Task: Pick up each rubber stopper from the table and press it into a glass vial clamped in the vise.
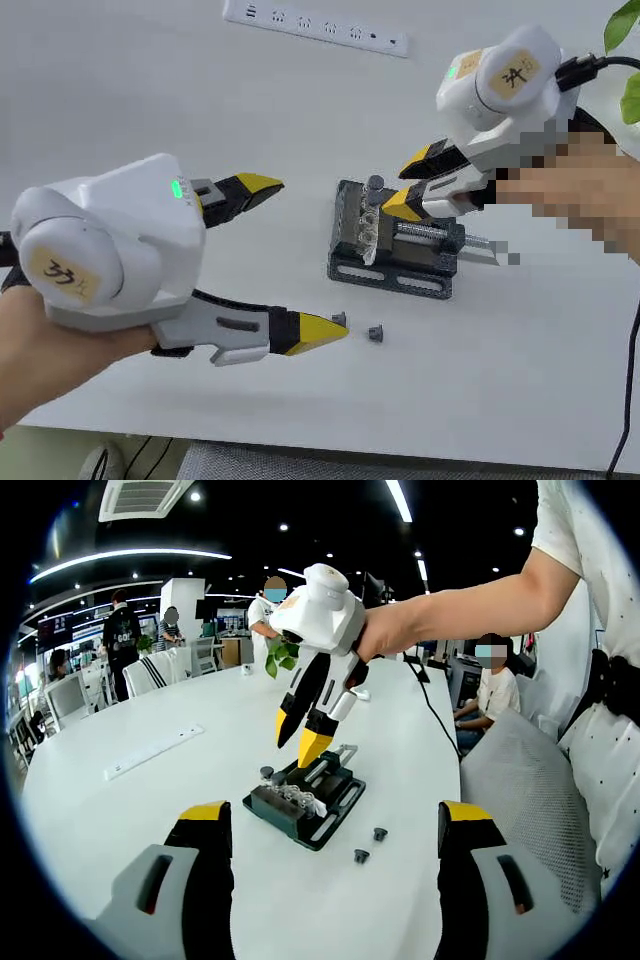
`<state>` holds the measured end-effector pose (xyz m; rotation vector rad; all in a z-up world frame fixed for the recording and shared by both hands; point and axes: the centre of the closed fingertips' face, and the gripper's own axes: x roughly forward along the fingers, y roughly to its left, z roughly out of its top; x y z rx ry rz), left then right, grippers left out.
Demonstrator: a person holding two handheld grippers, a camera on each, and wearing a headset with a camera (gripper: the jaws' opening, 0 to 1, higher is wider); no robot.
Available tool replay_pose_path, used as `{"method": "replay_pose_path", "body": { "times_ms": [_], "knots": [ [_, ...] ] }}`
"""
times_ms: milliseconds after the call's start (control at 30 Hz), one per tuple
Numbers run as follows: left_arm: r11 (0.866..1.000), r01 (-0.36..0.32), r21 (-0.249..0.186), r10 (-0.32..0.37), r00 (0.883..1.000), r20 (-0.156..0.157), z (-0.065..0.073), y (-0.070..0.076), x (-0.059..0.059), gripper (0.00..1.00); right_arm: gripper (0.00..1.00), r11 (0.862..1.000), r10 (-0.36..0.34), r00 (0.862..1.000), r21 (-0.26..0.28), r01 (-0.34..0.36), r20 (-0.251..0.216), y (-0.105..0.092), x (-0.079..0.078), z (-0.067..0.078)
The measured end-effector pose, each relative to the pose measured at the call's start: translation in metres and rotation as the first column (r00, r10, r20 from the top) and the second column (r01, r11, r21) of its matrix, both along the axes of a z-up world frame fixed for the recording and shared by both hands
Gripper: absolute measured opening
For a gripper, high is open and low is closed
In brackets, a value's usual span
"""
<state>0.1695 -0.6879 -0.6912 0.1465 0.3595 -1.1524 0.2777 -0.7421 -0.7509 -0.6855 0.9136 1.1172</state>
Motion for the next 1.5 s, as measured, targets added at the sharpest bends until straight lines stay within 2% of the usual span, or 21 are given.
{"method": "replay_pose_path", "body": {
  "times_ms": [467,567,700,800,1000,1100,1200,1500],
  "knots": [
    [1.0,0.009,0.029,-0.009,1.0,0.015,0.0,0.002,-0.001,0.88,0.42,0.992,-0.044,0.999,0.12,0.042,0.011,-0.011,-0.016,0.012],
    [0.999,0.011,0.031,-0.011,1.0,0.027,0.0,0.002,0.0,0.9,0.47,0.986,-0.054,0.998,0.159,0.052,0.009,-0.014,-0.02,0.013],
    [0.999,0.007,0.035,-0.007,1.0,0.025,0.0,0.004,0.002,0.92,0.51,0.979,-0.068,0.998,0.194,0.065,0.006,-0.018,-0.025,0.014],
    [0.999,0.008,0.039,-0.009,1.0,0.028,0.0,0.006,0.003,0.93,0.55,0.97,-0.077,0.997,0.231,0.073,0.007,-0.021,-0.027,0.016],
    [0.999,0.002,0.041,-0.004,1.0,0.028,0.0,0.009,0.004,0.95,0.64,0.946,-0.076,0.997,0.317,0.072,0.001,-0.024,-0.04,0.02],
    [0.999,0.004,0.048,-0.005,1.0,0.03,0.0,0.01,0.004,0.96,0.68,0.937,-0.067,0.998,0.344,0.059,0.012,-0.025,-0.048,0.02],
    [0.999,0.006,0.053,-0.008,1.0,0.027,0.0,0.011,0.003,0.98,0.71,0.921,-0.064,0.998,0.386,0.054,0.012,-0.026,-0.056,0.021],
    [0.998,0.007,0.056,-0.007,1.0,0.006,-0.005,0.014,0.003,0.99,0.71,0.895,-0.041,0.999,0.445,0.035,0.004,-0.032,-0.084,0.013]
  ]
}}
